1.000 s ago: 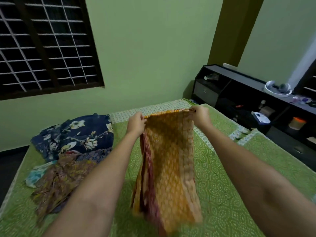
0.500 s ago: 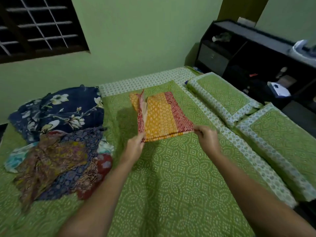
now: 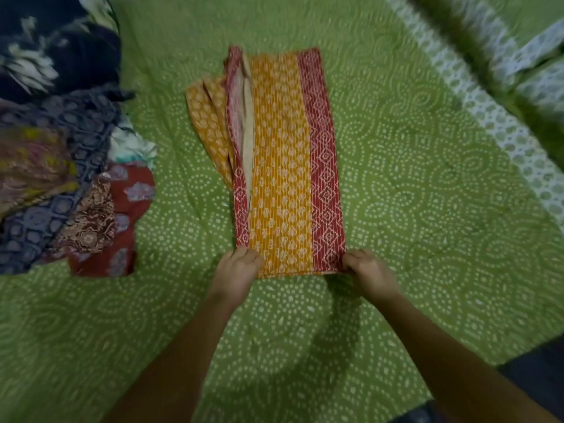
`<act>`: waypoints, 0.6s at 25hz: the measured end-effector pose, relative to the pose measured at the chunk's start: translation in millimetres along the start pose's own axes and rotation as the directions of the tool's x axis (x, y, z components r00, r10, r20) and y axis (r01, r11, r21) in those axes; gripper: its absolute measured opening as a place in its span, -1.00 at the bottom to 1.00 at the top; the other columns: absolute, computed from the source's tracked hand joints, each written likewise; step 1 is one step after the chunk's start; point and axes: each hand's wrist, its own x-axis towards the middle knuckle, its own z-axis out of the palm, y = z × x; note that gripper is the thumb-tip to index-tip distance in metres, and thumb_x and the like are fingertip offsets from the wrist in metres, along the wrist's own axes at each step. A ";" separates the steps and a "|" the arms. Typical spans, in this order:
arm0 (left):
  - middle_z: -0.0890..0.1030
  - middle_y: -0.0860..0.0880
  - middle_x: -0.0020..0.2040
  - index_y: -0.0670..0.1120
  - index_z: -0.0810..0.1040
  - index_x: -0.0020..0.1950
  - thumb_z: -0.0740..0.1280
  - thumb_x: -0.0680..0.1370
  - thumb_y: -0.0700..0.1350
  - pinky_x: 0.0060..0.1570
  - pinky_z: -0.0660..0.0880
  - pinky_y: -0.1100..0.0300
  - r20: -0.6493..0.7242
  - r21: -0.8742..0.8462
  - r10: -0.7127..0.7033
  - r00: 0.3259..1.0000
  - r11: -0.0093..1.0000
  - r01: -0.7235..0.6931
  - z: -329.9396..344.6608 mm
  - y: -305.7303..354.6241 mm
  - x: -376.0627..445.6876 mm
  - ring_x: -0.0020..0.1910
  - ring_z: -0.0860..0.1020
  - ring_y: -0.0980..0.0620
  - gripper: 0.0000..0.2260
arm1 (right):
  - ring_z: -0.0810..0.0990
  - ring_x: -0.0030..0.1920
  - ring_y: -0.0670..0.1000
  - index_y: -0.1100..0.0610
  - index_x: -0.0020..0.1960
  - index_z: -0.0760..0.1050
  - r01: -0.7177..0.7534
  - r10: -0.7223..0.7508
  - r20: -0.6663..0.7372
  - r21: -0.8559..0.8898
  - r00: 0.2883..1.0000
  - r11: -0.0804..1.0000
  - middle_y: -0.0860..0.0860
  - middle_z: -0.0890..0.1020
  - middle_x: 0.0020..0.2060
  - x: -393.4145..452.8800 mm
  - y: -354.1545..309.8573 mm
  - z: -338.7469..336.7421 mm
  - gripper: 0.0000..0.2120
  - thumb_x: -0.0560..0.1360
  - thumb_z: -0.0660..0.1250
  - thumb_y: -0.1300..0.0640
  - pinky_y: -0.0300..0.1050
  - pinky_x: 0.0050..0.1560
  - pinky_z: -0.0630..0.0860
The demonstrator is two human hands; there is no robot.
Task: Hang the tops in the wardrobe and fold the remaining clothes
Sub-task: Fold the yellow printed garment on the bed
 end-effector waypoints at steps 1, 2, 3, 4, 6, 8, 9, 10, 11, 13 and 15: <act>0.59 0.03 -0.31 -0.05 0.60 -0.27 0.52 0.04 -0.38 -0.29 0.48 0.20 0.001 0.013 0.027 1.000 1.000 -0.027 -8.3 1.5 2.1 -0.28 0.53 0.02 -0.63 | 0.52 -0.31 0.06 0.12 -0.27 0.57 0.035 -0.035 -0.013 0.017 0.999 0.999 -0.01 0.60 -0.34 1.3 -0.1 -8.6 -0.76 0.18 0.54 0.35 -0.21 -0.45 0.39; 0.58 0.04 -0.34 -0.04 0.59 -0.30 0.50 0.03 -0.39 -0.29 0.46 0.22 -0.006 0.025 0.039 0.999 0.999 -0.039 -15.6 2.5 3.1 -0.32 0.52 0.04 -0.63 | 0.50 -0.31 0.05 0.12 -0.28 0.56 0.063 -0.062 -0.017 0.025 0.998 0.998 -0.02 0.59 -0.36 0.9 2.0 -14.1 -0.81 0.23 0.50 0.34 -0.20 -0.43 0.38; 0.57 0.05 -0.37 -0.03 0.57 -0.33 0.49 0.03 -0.40 -0.30 0.46 0.23 0.000 0.002 0.046 0.999 0.999 -0.046 -21.4 4.5 0.5 -0.34 0.51 0.05 -0.64 | 0.48 -0.31 0.03 0.10 -0.29 0.55 0.078 -0.077 -0.015 0.042 0.997 0.996 -0.04 0.58 -0.36 -2.8 2.7 -21.7 -0.87 0.27 0.44 0.30 -0.21 -0.41 0.36; 0.57 0.06 -0.38 -0.02 0.57 -0.34 0.49 0.05 -0.40 -0.30 0.46 0.23 0.008 -0.021 0.053 0.999 0.998 -0.053 -26.6 7.5 -5.1 -0.35 0.51 0.06 -0.66 | 0.47 -0.31 0.01 0.08 -0.30 0.54 0.079 -0.080 0.006 0.066 0.997 0.995 -0.05 0.57 -0.36 -10.5 2.5 -27.0 -0.89 0.30 0.40 0.27 -0.23 -0.39 0.33; 0.62 0.03 -0.26 -0.02 0.62 -0.21 0.46 0.24 -0.37 -0.18 0.51 0.19 0.124 -0.081 0.085 0.989 0.994 -0.076 -35.4 25.4 -30.2 -0.23 0.56 0.06 -0.72 | 0.48 -0.25 -0.02 0.04 -0.28 0.54 0.035 -0.053 0.153 0.115 0.987 0.993 -0.07 0.59 -0.28 -40.1 -1.2 -32.5 -0.88 0.33 0.41 0.24 -0.24 -0.30 0.33; 0.63 -0.05 0.02 -0.05 0.60 0.08 0.28 0.46 -0.34 0.10 0.47 0.13 0.353 -0.074 0.166 0.921 0.986 -0.149 -28.1 53.8 -67.1 0.03 0.57 0.01 -0.71 | 0.50 -0.12 -0.03 0.02 -0.17 0.54 -0.050 -0.026 0.427 0.166 0.904 0.985 -0.06 0.57 -0.13 -81.5 -11.3 -24.2 -0.93 0.42 0.38 0.18 -0.24 -0.16 0.33; 0.60 -0.10 0.12 -0.09 0.56 0.16 0.21 0.50 -0.33 0.16 0.44 0.10 0.468 -0.107 0.217 0.857 0.976 -0.189 -24.6 72.0 -85.9 0.12 0.54 -0.04 -0.69 | 0.50 -0.07 -0.04 0.03 -0.10 0.53 -0.103 -0.012 0.556 0.175 0.831 0.979 -0.05 0.53 -0.07 -104.3 -21.2 -15.9 -0.96 0.48 0.32 0.16 -0.25 -0.10 0.32; 0.56 -0.14 0.20 -0.13 0.53 0.23 0.18 0.54 -0.30 0.19 0.42 0.09 0.556 -0.157 0.272 0.785 0.962 -0.223 -21.6 85.3 -100.5 0.17 0.52 -0.07 -0.70 | 0.51 -0.01 -0.02 0.07 -0.03 0.53 -0.142 -0.003 0.673 0.160 0.740 0.977 -0.03 0.51 -0.03 -121.0 -34.2 -10.4 -0.91 0.54 0.25 0.15 -0.26 -0.04 0.33; 0.51 -0.16 0.27 -0.16 0.48 0.30 0.17 0.59 -0.23 0.21 0.40 0.14 0.615 -0.195 0.332 0.715 0.943 -0.269 -10.9 94.0 -111.0 0.20 0.49 -0.06 -0.71 | 0.52 0.06 0.02 0.16 0.06 0.53 -0.133 -0.017 0.767 0.134 0.642 0.982 0.01 0.51 0.00 -132.7 -45.4 -3.1 -0.84 0.57 0.19 0.17 -0.25 0.06 0.36; 0.45 -0.17 0.33 -0.18 0.39 0.37 0.12 0.64 -0.07 0.32 0.32 0.18 0.599 -0.267 0.406 0.690 0.914 -0.306 9.1 100.2 -113.8 0.26 0.44 -0.04 -0.65 | 0.55 0.06 0.06 0.24 0.15 0.52 -0.045 -0.073 0.822 0.120 0.564 0.992 0.10 0.57 0.06 -131.6 -54.8 3.0 -0.75 0.60 0.17 0.14 -0.12 0.18 0.44; 0.48 -0.13 0.29 -0.15 0.42 0.32 0.05 0.64 -0.02 0.38 0.27 0.08 0.469 -0.231 0.409 0.783 0.912 -0.338 17.8 99.9 -89.6 0.27 0.42 -0.05 -0.65 | 0.54 0.03 0.02 0.18 0.17 0.53 0.019 -0.137 0.677 0.178 0.723 0.984 0.08 0.58 0.06 -96.2 -51.3 -0.1 -0.71 0.60 0.14 0.06 -0.21 0.05 0.43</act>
